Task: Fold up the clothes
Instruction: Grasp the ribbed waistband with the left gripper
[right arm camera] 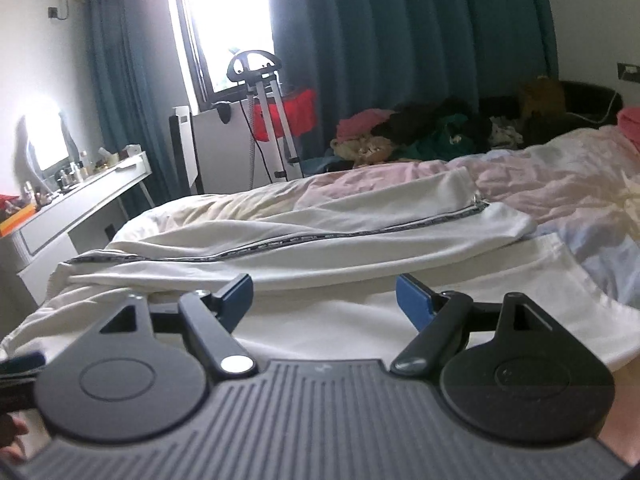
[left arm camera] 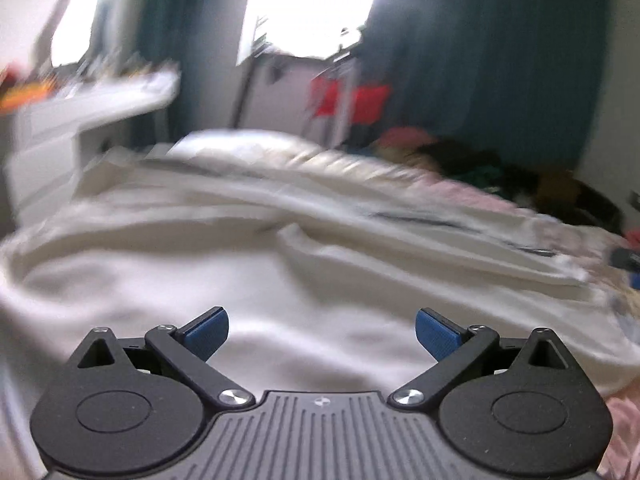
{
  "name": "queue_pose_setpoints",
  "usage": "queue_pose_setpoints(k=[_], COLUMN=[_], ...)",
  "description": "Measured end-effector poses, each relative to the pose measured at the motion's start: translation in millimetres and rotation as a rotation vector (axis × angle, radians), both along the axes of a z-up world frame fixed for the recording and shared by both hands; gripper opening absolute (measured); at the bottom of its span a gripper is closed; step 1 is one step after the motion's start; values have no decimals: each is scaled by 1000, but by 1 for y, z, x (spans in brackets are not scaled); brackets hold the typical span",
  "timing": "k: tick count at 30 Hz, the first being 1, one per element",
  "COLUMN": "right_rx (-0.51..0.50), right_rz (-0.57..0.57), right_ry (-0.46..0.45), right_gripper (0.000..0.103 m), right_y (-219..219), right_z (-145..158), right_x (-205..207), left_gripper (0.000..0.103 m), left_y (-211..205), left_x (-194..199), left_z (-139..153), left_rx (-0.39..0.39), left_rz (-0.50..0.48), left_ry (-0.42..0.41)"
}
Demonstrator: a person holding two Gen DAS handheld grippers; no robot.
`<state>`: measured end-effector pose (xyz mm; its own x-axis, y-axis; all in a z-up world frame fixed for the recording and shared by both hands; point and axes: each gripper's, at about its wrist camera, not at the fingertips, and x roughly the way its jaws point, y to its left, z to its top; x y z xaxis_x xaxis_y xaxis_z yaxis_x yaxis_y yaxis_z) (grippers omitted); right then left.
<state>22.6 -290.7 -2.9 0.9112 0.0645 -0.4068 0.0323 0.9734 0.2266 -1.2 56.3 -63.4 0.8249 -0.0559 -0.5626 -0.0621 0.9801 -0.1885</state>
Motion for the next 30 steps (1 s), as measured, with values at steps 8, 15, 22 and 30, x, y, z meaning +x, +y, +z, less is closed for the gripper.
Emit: queue_pose_setpoints(k=[8, 15, 22, 30], right_rx=[-38, 15, 0, 42], right_rz=[-136, -152, -140, -168], right_ry=[104, 114, 142, 173], right_gripper=[80, 80, 80, 80], right_y=[-15, -25, -21, -28], right_z=[-9, -11, -15, -21], right_x=[0, 3, 7, 12], left_gripper=[100, 100, 94, 75], left_y=[113, 200, 230, 244], left_x=[-9, 3, 20, 27], left_z=[-6, -35, -11, -30], left_rx=[-228, -526, -533, -646], left_rz=[330, 590, 493, 452], left_ry=[231, 363, 186, 147])
